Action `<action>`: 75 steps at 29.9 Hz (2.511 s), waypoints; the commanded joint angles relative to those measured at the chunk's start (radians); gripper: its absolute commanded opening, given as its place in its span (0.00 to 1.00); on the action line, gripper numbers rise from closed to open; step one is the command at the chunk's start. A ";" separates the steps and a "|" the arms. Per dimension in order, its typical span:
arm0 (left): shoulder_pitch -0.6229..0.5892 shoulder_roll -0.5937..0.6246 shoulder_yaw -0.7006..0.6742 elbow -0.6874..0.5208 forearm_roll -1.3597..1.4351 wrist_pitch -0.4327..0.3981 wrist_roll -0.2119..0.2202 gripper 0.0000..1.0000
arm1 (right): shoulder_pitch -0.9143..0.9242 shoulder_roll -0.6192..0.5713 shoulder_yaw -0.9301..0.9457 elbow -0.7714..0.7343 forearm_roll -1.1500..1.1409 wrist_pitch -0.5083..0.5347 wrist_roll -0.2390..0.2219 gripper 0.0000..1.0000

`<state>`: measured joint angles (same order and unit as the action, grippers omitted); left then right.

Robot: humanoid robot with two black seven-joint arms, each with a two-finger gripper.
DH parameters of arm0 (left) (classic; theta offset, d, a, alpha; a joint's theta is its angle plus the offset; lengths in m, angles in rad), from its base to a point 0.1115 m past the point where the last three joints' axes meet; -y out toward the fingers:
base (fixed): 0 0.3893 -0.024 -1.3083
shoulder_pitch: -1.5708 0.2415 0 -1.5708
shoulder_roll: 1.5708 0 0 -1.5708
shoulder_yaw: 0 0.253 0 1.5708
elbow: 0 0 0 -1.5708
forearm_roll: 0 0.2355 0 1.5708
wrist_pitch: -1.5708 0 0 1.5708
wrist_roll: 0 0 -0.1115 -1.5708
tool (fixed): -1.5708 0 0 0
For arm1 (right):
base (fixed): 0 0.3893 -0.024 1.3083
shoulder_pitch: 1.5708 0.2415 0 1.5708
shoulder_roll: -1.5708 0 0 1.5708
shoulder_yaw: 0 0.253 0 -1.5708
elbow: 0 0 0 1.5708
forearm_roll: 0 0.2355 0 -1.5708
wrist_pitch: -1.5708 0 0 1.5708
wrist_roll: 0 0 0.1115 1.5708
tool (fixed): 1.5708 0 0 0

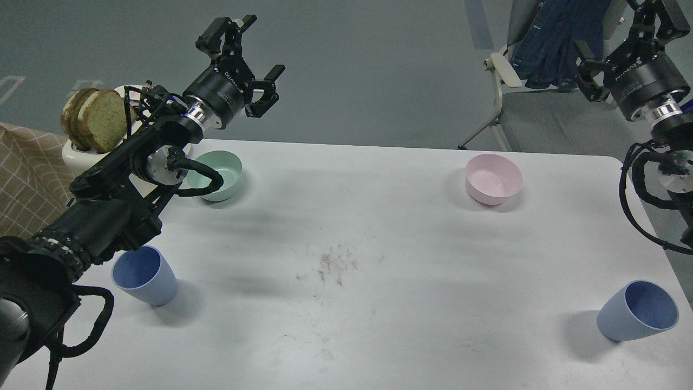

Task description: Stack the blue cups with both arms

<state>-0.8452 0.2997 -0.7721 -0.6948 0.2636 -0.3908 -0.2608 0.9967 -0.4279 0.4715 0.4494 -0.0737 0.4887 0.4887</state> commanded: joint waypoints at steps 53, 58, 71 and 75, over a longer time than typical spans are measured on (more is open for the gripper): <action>0.006 0.004 0.014 -0.081 0.023 -0.014 -0.034 0.98 | 0.000 0.034 -0.002 -0.014 0.000 0.000 0.000 1.00; 0.011 0.021 0.014 -0.084 0.023 -0.031 -0.034 0.98 | -0.001 0.037 -0.002 -0.012 0.000 0.000 0.000 1.00; 0.014 0.021 0.011 -0.084 0.062 -0.046 -0.034 0.98 | 0.002 0.038 -0.005 -0.012 0.000 0.000 0.000 1.00; 0.014 0.021 0.011 -0.086 0.069 -0.048 -0.035 0.98 | 0.003 0.049 -0.005 -0.014 0.000 0.000 0.000 1.00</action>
<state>-0.8312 0.3209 -0.7612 -0.7803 0.3267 -0.4373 -0.2947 0.9986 -0.3842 0.4663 0.4370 -0.0739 0.4887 0.4887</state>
